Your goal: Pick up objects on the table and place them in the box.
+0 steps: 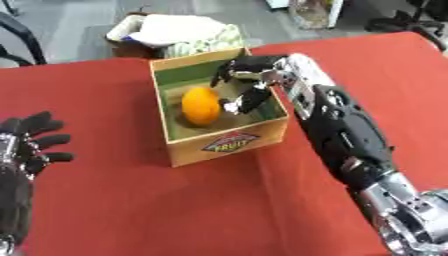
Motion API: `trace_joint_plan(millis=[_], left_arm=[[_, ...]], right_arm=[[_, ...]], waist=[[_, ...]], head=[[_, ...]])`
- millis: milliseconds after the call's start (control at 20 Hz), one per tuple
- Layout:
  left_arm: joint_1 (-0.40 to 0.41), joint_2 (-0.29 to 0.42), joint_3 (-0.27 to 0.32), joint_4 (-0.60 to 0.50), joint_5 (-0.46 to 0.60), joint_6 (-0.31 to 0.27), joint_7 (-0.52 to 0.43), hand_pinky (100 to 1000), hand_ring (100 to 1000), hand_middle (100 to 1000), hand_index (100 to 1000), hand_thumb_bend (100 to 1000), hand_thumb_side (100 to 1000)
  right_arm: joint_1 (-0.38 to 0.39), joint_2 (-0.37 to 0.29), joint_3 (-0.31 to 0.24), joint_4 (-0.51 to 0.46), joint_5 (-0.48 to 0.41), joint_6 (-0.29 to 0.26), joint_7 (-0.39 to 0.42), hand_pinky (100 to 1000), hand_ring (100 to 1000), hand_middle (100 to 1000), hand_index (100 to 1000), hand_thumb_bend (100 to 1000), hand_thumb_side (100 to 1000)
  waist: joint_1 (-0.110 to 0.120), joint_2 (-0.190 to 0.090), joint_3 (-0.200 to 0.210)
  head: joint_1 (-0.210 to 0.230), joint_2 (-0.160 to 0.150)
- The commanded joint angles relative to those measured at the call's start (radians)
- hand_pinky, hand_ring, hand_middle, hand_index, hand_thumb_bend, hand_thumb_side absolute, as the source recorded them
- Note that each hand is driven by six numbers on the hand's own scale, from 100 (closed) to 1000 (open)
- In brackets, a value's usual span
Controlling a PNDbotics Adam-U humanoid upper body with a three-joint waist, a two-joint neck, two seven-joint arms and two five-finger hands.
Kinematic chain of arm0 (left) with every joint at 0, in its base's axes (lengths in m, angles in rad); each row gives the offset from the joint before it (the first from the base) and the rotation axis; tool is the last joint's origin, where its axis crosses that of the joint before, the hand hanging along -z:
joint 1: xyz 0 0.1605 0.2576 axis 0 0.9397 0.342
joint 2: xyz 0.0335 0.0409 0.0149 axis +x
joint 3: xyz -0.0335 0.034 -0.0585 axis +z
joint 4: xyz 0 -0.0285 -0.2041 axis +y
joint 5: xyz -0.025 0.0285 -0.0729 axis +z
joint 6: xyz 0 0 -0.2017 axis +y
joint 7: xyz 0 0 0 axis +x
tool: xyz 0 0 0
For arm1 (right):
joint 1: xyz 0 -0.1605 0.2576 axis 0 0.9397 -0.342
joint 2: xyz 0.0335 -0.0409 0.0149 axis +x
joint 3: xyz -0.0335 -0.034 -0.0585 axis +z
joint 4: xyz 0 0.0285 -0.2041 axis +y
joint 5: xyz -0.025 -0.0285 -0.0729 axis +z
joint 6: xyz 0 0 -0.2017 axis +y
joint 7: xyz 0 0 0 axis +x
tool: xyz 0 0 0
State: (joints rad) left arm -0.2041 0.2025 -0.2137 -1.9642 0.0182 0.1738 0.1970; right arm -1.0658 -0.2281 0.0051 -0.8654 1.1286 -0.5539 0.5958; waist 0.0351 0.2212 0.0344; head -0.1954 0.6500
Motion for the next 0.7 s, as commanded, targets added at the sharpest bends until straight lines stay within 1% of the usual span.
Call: trace_joint_plan(millis=[50,200,250,300,450,550,650,700], left_arm=[[-0.007,0.006,0.004,-0.012,0.005,-0.004,0.000,612,711,706,831,116,1000],[-0.007,0.006,0.004,-0.011,0.005,-0.005,0.001,612,710,707,831,117,1000],[-0.007,0.006,0.004,-0.011,0.005,-0.005,0.001,612,710,707,831,117,1000],[-0.008,0.006,0.004,-0.011,0.005,-0.005,0.001,612,710,707,831,118,1000],[-0.008,0.007,0.005,-0.011,0.004,-0.005,0.003,612,709,707,831,117,1000],[-0.008,0.008,0.007,-0.011,0.004,-0.006,0.004,612,709,707,831,117,1000],[-0.008,0.008,0.009,-0.011,0.003,-0.006,0.006,613,708,707,831,117,1000],[-0.008,0.007,0.009,-0.011,0.003,-0.006,0.007,613,708,707,831,117,1000]], right_arm=[[-0.011,-0.038,-0.019,-0.055,-0.043,-0.010,-0.019,771,817,836,883,100,463],[0.004,-0.057,-0.032,-0.095,-0.097,0.005,-0.068,749,796,804,867,100,370],[0.011,-0.065,-0.037,-0.109,-0.122,0.012,-0.088,743,792,797,863,100,354],[0.021,-0.073,-0.041,-0.122,-0.151,0.019,-0.110,725,775,774,852,100,313],[0.057,-0.100,-0.048,-0.150,-0.262,0.045,-0.168,702,756,748,838,100,320],[0.084,-0.117,-0.053,-0.167,-0.347,0.061,-0.194,680,737,719,823,100,350],[0.114,-0.134,-0.062,-0.190,-0.453,0.082,-0.218,661,714,688,808,100,386],[0.127,-0.141,-0.065,-0.201,-0.508,0.095,-0.227,649,698,665,798,100,419]], waist=[[-0.001,-0.016,0.001],[-0.001,-0.014,-0.001],[-0.002,-0.014,-0.001],[-0.002,-0.013,-0.002],[-0.002,-0.010,-0.003],[-0.002,-0.009,-0.003],[-0.003,-0.008,-0.004],[-0.003,-0.008,-0.004]], head=[[0.004,-0.007],[0.005,-0.007],[0.005,-0.007],[0.006,-0.007],[0.010,-0.009],[0.012,-0.010],[0.017,-0.012],[0.019,-0.012]])
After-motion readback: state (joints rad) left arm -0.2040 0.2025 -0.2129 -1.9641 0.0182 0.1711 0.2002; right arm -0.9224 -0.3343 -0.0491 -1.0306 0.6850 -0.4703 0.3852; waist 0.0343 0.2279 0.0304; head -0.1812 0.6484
